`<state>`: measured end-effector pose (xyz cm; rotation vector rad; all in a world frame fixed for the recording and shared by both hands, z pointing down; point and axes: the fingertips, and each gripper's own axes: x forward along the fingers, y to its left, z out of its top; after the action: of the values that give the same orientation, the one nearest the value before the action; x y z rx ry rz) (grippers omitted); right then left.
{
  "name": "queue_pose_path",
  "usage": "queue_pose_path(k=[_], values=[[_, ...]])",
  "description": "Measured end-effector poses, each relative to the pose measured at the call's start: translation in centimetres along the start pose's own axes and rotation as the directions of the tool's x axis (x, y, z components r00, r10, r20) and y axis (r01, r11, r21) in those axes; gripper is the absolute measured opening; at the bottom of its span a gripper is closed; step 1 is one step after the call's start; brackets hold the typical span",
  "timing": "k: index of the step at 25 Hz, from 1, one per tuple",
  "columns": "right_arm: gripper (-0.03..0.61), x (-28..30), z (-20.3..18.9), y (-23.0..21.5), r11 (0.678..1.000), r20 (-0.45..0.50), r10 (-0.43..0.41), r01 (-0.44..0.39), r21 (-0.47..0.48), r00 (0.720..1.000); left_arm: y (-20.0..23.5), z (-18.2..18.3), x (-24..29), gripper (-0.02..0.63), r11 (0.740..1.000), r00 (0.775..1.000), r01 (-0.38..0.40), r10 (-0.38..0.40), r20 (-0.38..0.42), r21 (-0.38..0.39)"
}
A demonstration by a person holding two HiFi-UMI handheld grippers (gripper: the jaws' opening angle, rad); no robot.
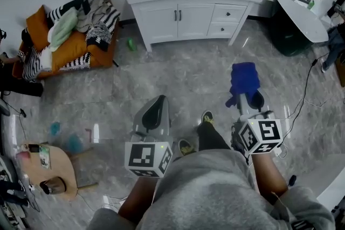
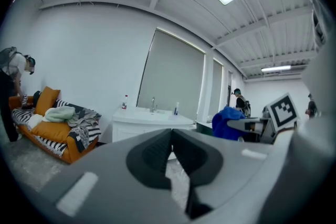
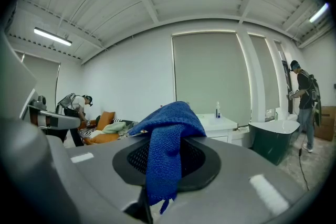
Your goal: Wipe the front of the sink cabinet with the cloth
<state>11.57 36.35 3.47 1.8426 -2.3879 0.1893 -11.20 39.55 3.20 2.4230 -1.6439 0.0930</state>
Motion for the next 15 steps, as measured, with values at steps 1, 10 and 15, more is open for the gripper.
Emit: queue_pose_path(k=[1,10,15], values=[[0.078,0.0,0.0,0.0,1.0,-0.001,-0.004,0.004,-0.003,1.0,0.0,-0.1,-0.1,0.011,1.0,1.0,0.002,-0.002,-0.001,-0.004],[0.078,0.4,0.3,0.3,1.0,0.012,-0.004,0.004,0.0,1.0,0.3,-0.4,-0.1,0.011,1.0,1.0,0.006,-0.006,-0.001,-0.008],[0.078,1.5,0.1,0.6,1.0,0.017,0.012,-0.012,0.007,1.0,1.2,-0.3,0.1,0.011,1.0,1.0,-0.022,0.022,0.005,-0.008]])
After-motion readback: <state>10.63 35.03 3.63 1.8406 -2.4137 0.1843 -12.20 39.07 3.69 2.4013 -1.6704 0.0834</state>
